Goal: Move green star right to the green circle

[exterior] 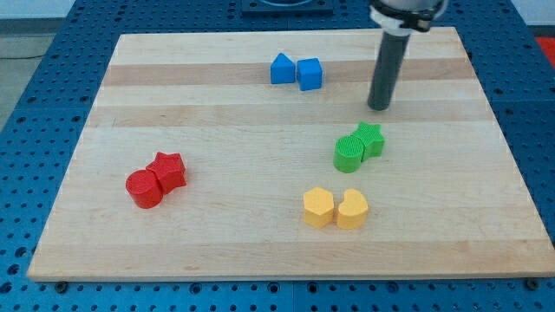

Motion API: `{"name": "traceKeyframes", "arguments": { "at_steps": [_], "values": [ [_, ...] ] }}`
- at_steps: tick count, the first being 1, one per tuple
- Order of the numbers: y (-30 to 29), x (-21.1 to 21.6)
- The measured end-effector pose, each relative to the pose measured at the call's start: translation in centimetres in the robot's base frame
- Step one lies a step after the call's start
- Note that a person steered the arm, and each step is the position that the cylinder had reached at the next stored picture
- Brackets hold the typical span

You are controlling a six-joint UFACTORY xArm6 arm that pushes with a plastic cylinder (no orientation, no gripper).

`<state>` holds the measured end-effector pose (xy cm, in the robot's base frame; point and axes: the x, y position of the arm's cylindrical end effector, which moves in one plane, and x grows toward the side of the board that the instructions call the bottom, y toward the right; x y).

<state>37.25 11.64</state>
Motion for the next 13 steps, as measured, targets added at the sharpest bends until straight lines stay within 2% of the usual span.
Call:
{"name": "traceKeyframes", "arguments": {
  "at_steps": [1,2,4,5,6,7,8,10,11,13],
  "values": [
    [-4.9,-0.7],
    [-6.9,-2.2],
    [-8.8,-4.9],
    [-8.9,-4.4],
    [-6.4,-1.5],
    [-0.5,1.4],
    [1.7,6.8],
    [2.0,11.6],
    [4.8,14.9],
    [-3.7,12.8]
  ]
}}
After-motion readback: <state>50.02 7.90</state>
